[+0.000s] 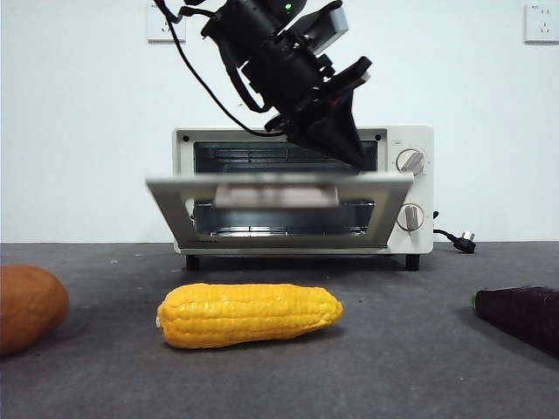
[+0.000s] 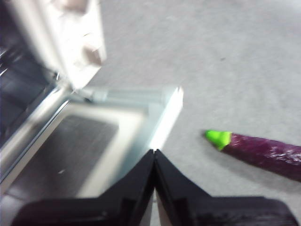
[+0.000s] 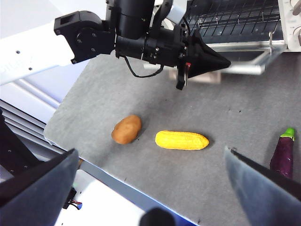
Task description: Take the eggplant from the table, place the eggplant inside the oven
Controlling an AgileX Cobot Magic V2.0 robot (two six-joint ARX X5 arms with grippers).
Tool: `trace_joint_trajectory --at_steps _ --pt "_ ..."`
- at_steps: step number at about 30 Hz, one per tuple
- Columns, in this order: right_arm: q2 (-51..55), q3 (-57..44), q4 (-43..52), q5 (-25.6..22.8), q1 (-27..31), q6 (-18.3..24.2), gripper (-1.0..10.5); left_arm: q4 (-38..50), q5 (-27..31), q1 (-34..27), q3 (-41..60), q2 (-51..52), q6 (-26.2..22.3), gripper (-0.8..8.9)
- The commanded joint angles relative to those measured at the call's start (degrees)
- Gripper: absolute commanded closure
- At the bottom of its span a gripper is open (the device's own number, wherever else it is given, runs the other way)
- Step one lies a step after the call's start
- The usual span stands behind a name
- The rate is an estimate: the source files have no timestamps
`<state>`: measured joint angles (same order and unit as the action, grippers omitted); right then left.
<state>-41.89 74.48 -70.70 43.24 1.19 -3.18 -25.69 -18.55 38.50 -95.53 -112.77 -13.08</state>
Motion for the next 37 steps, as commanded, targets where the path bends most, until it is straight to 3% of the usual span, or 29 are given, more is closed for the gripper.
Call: trace_joint_trajectory --at_steps 1,14,18,24,37 --pt "0.0 0.2 0.3 -0.2 -0.1 0.5 4.1 0.2 0.1 0.9 0.5 -0.7 -0.3 8.20" --pt "0.0 0.2 0.3 -0.2 -0.1 0.5 4.1 0.4 0.2 1.1 0.5 -0.3 0.3 8.19" --pt "-0.2 0.2 0.0 -2.3 -0.1 0.5 4.1 0.4 0.2 0.2 0.5 1.0 1.2 8.19" --pt "-0.7 0.2 -1.4 -5.4 -0.1 0.9 4.1 -0.5 0.2 -2.6 0.5 6.3 2.4 8.19" --pt "-1.5 0.2 -1.4 -5.4 -0.1 1.8 4.1 -5.0 0.4 -12.9 0.5 22.8 4.2 8.19"
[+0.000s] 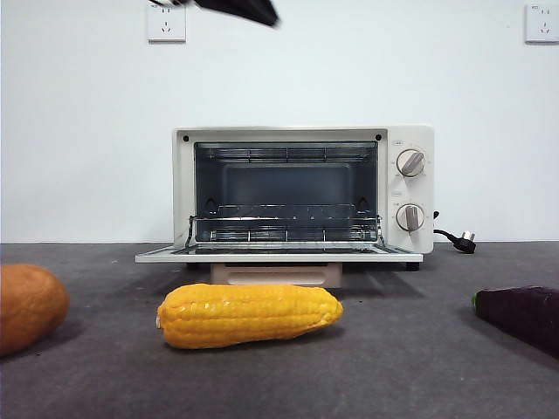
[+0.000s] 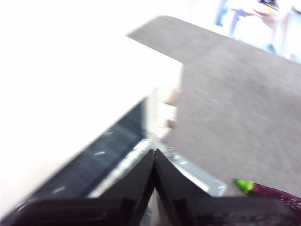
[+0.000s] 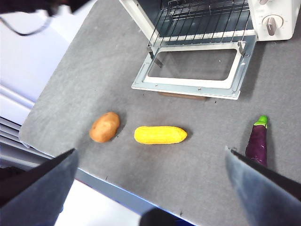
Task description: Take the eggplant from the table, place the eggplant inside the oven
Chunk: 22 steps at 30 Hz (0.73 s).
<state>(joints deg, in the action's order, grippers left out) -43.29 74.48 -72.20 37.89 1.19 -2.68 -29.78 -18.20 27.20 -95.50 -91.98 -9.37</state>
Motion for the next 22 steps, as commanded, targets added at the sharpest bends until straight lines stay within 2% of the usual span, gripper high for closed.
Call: trace_joint_trajectory --at_steps 1,10,16,22 --pt "-0.1 0.2 0.1 0.0 -0.1 1.3 4.1 -1.7 0.1 -2.7 0.5 3.3 0.6 8.19" --pt "-0.7 0.2 0.1 0.0 -0.1 1.9 4.1 -8.6 -1.0 -13.5 0.5 13.8 1.4 8.19" --pt "-1.2 0.2 -0.2 0.0 -0.1 2.8 4.1 -12.9 -7.8 -20.1 0.5 20.6 1.3 8.19" --pt "-1.5 0.2 -0.2 0.0 -0.1 3.1 4.1 -17.0 -9.5 -21.8 0.5 27.0 -0.1 8.19"
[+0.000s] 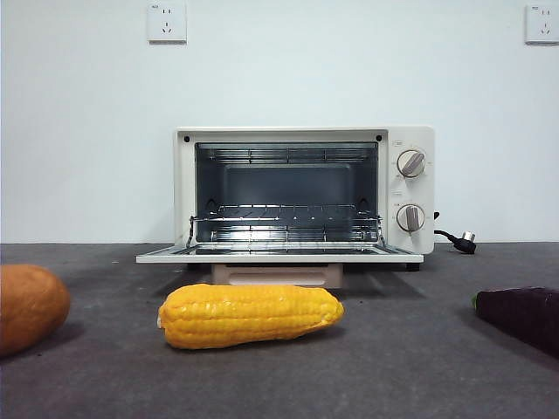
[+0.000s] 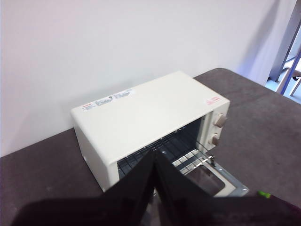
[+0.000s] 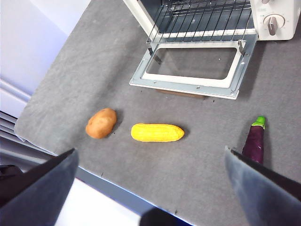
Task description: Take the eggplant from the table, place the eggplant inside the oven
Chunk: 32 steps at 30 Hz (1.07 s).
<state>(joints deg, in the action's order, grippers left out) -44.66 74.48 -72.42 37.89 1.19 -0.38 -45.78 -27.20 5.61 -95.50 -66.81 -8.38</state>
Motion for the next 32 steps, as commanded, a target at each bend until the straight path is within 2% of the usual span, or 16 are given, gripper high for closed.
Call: trace_joint_trajectory --at_steps 1,8,17,20,25,32 --pt "-0.2 0.2 0.0 0.0 -0.1 0.9 4.1 -1.7 -0.5 -0.2 0.5 2.8 -1.5 8.19" --pt "-0.6 0.2 -0.1 0.0 -0.2 0.9 4.1 -2.5 -1.7 -0.2 4.6 10.5 -1.9 8.20" --pt "-0.6 0.2 -0.4 -0.8 -2.8 0.9 4.1 -0.6 -1.8 -0.2 24.5 21.9 -1.9 8.20" --pt "-0.6 0.2 -1.8 -3.2 -3.7 2.0 4.1 0.3 -1.8 -0.2 30.8 26.0 -1.8 8.20" --pt "-1.6 0.2 -3.8 -9.9 -6.1 2.2 4.1 0.4 -1.7 -0.2 40.0 33.1 -1.6 8.20" --pt "-4.8 0.2 -4.9 -13.8 -8.9 2.1 4.1 0.2 -1.8 -0.2 43.3 36.0 -0.1 8.20"
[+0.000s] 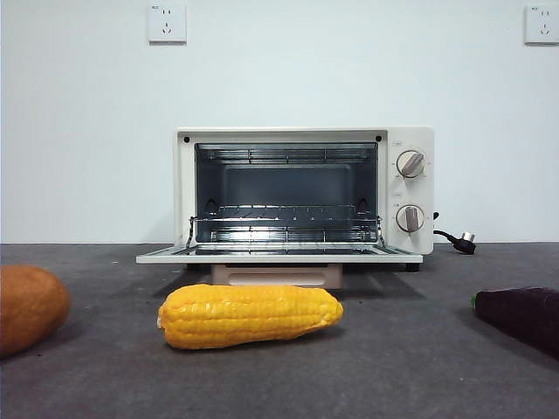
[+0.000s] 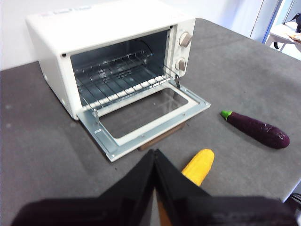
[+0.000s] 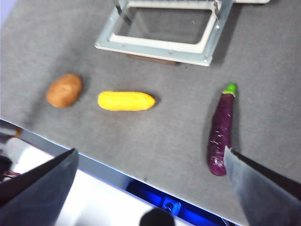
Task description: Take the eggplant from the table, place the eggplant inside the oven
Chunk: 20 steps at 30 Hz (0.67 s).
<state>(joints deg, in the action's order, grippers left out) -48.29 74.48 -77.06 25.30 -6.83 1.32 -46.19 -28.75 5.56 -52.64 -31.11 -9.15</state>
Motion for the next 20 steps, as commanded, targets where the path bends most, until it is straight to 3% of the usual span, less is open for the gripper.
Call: trace_joint_trajectory --at_steps 1,5,12,20 --pt "-2.1 0.1 -0.7 -2.2 -1.4 0.4 4.1 0.8 -0.7 -0.1 0.5 0.5 0.7 8.19" --pt "-5.5 -0.8 -1.6 -4.7 -3.0 0.4 4.1 1.6 -4.5 -0.1 0.5 0.3 1.2 8.19" --pt "-10.1 -7.3 0.4 -6.4 -5.3 0.0 4.2 1.6 -4.7 -0.1 0.5 0.3 1.4 8.20" --pt "-10.9 -22.2 12.4 -8.0 -7.3 -5.4 4.2 1.5 -4.7 0.2 0.5 0.3 1.5 8.20"
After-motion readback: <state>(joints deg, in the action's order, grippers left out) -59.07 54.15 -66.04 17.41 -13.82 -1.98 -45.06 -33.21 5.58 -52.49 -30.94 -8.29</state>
